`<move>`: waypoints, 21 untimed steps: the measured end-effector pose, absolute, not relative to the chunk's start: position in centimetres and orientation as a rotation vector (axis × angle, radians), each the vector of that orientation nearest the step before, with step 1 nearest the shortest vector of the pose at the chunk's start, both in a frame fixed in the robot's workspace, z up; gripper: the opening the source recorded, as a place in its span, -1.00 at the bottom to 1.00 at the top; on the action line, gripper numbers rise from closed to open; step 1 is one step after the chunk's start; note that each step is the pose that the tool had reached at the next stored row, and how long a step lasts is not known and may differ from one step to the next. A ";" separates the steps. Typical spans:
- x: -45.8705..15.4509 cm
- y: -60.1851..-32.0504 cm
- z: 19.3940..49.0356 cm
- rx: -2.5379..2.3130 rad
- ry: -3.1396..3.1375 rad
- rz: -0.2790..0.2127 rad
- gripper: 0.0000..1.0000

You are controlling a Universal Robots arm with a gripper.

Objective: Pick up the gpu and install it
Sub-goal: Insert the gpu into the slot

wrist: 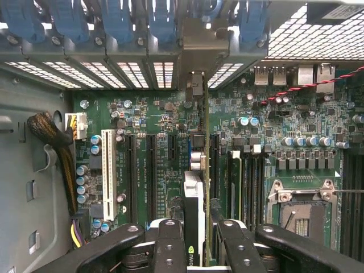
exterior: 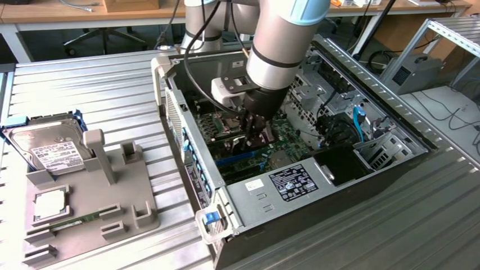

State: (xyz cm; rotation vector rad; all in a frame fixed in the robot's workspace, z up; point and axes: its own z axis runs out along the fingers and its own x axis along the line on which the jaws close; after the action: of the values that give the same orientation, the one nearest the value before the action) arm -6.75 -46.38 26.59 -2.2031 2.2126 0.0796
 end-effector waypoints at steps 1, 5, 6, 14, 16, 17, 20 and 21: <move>-6.8 -46.4 26.5 -2.203 2.213 0.079 -0.45; -6.8 -46.4 26.4 -2.203 2.213 0.079 -0.45; -6.8 -46.4 26.4 -2.203 2.213 0.079 -0.45; -6.8 -46.4 26.2 -2.203 2.213 0.080 -0.45; -6.8 -46.4 26.2 -2.203 2.213 0.079 -0.45; -6.8 -46.4 26.2 -2.203 2.213 0.080 -0.45; -6.8 -46.4 26.2 -2.203 2.213 0.080 -0.45; -6.9 -46.4 26.2 -2.203 2.213 0.080 -0.45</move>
State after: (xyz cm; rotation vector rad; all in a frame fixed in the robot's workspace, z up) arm -6.86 -46.37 26.15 -2.2030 2.2126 0.0797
